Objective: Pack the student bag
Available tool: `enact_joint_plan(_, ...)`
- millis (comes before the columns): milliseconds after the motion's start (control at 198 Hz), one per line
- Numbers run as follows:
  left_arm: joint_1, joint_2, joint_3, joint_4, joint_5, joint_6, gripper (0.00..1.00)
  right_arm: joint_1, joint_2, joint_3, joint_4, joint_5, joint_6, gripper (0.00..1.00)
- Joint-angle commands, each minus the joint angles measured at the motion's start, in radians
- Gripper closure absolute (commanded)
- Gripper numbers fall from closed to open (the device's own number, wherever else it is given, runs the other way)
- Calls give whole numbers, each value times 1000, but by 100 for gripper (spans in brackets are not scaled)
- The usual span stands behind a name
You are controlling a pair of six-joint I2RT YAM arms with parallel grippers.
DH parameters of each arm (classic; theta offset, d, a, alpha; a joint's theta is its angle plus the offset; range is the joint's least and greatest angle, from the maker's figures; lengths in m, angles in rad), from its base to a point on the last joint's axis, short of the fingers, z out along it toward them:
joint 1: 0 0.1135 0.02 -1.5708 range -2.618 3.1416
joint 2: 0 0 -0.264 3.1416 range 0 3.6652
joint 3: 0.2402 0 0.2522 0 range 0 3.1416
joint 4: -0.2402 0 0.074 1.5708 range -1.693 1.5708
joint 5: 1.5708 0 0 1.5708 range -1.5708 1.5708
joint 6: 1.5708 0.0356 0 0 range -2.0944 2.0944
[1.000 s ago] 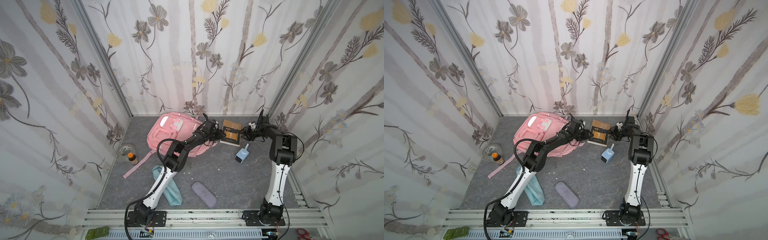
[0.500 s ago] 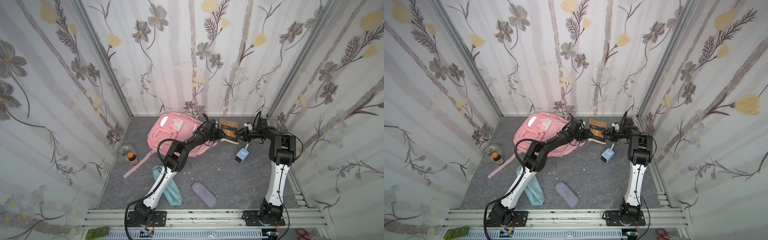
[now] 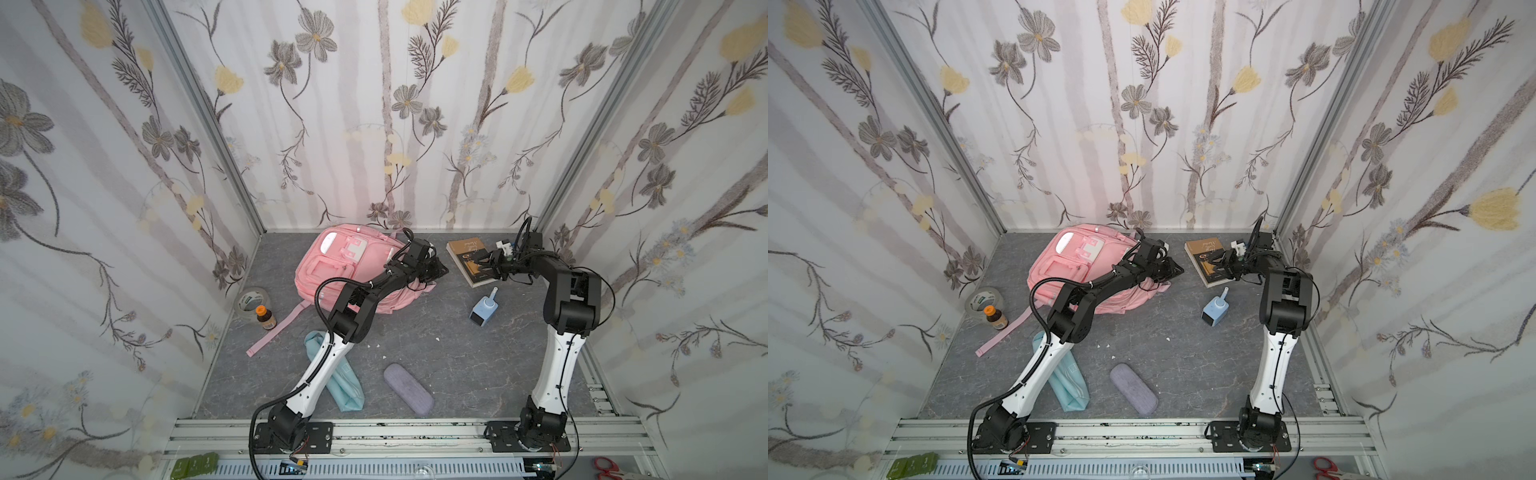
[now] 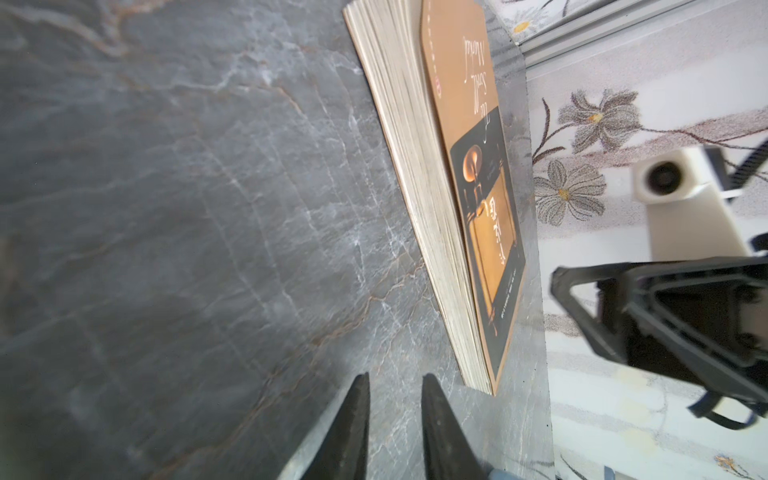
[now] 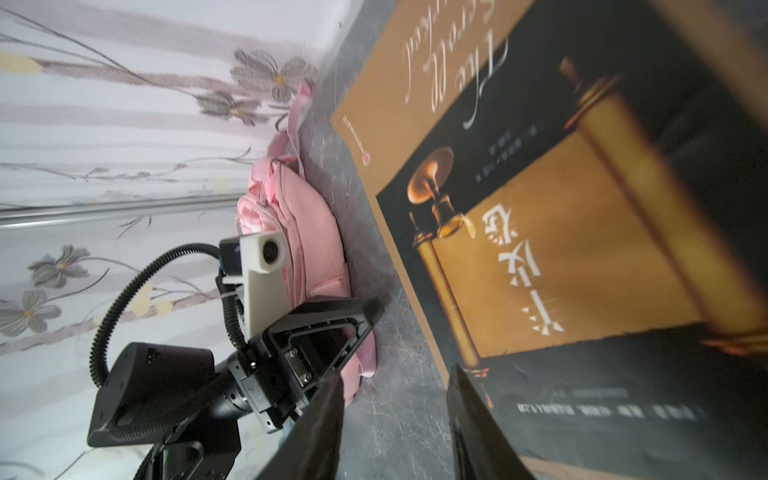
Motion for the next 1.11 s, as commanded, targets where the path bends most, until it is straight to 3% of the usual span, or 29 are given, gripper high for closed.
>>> enact_joint_plan(0,-1,4,-9,-146,-31,-38,68,-21,-58,16,108,234,41,53)
enact_joint_plan(126,-8,0,8,-170,-31,-75,60,-44,-17,82,25,396,54,51)
enact_joint_plan(288,-23,-5,40,-191,-34,-127,55,-45,96,201,-123,433,22,50)
enact_joint_plan(652,-47,119,250,-276,-24,-246,53,-12,166,203,-223,255,-50,50)
enact_joint_plan(1107,-42,137,251,-350,-10,-260,54,43,98,7,-135,30,-81,51)
